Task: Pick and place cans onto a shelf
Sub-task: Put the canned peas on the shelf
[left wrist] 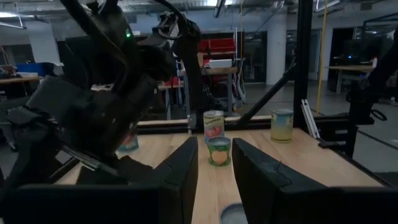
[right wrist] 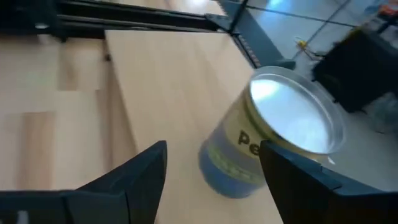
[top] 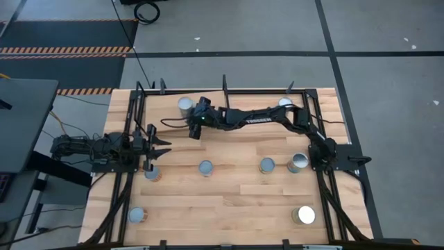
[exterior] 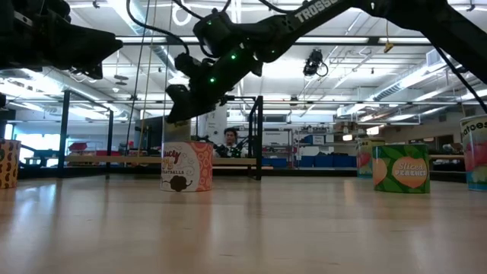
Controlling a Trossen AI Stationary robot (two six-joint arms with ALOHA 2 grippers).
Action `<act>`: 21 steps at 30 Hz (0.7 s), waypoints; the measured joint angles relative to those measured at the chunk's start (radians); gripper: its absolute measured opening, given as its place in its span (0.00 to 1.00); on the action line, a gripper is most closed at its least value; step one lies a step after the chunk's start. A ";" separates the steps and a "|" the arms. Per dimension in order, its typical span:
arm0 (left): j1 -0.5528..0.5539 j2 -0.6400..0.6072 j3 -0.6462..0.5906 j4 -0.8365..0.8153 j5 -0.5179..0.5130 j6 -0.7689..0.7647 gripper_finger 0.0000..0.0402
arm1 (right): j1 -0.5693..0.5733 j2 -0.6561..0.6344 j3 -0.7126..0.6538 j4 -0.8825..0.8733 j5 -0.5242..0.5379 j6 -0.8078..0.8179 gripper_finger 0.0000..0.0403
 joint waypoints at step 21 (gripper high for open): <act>0.000 0.006 0.000 0.000 0.000 0.000 0.26 | -0.169 -0.011 0.161 -0.100 -0.438 -0.190 0.63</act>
